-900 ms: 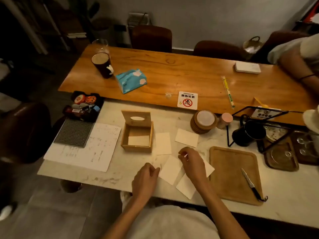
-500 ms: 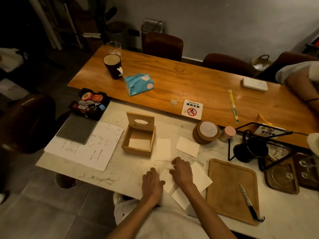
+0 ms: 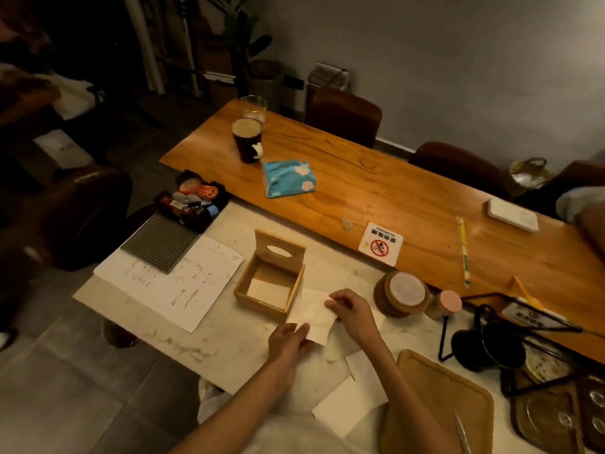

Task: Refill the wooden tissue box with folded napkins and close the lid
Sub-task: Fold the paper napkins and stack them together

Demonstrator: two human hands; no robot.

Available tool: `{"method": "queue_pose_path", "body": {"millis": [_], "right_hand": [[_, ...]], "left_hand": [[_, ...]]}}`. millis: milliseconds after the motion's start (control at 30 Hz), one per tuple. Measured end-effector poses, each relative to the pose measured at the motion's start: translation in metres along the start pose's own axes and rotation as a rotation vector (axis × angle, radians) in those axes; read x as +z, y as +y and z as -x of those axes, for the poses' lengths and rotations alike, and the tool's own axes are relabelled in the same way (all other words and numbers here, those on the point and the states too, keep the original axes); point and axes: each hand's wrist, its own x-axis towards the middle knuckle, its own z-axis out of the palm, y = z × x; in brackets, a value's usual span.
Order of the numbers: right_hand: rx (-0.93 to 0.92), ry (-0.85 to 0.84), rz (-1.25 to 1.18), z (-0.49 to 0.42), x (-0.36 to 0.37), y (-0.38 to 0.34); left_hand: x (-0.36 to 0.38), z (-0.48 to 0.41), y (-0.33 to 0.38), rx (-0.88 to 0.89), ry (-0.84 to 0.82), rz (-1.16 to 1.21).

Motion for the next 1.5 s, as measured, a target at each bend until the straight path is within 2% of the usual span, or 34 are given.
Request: {"method": "queue_pose_path", "body": {"millis": [200, 267, 333, 433, 600, 667, 767, 900, 1000, 1100, 1200, 1300, 1500], "right_hand": [[-0.177, -0.038, 0.476, -0.038, 0.032, -0.001], [-0.196, -0.024, 0.569, -0.038, 0.040, 0.006], [-0.185, 0.004, 0.616, -0.035, 0.045, 0.014], [-0.167, 0.033, 0.713, -0.034, 0.047, 0.017], [-0.023, -0.102, 0.869, -0.049, 0.038, 0.002], [0.059, -0.145, 0.749, -0.050, 0.032, 0.002], [0.110, -0.140, 0.359, -0.033, 0.018, 0.014], [0.080, 0.098, -0.225, 0.013, 0.000, 0.034], [0.097, 0.144, -0.434, 0.045, -0.005, 0.053], [0.063, 0.187, -0.431, 0.062, 0.001, 0.063], [-0.087, 0.250, -0.303, 0.068, 0.010, 0.060], [-0.174, 0.222, -0.181, 0.074, 0.020, 0.059], [-0.068, 0.348, -0.163, 0.069, 0.028, 0.056]], "left_hand": [[0.030, -0.014, -0.010, 0.052, 0.292, 0.038], [0.033, -0.017, -0.014, 0.104, 0.339, -0.050], [0.032, -0.022, -0.020, 0.188, 0.338, -0.161], [0.030, -0.027, -0.023, 0.220, 0.330, -0.280], [0.034, -0.029, -0.026, 0.220, 0.304, -0.408], [0.029, -0.030, -0.028, 0.224, 0.266, -0.437], [0.019, -0.025, -0.032, 0.249, 0.179, -0.522], [0.002, -0.015, -0.038, 0.383, 0.070, -0.580], [-0.009, -0.007, -0.037, 0.481, -0.073, -0.552], [-0.016, -0.006, -0.032, 0.637, -0.174, -0.571], [-0.019, -0.009, -0.028, 0.733, -0.243, -0.615], [-0.019, -0.013, -0.026, 0.703, -0.325, -0.643], [-0.007, -0.023, -0.021, 0.681, -0.307, -0.641]]}}
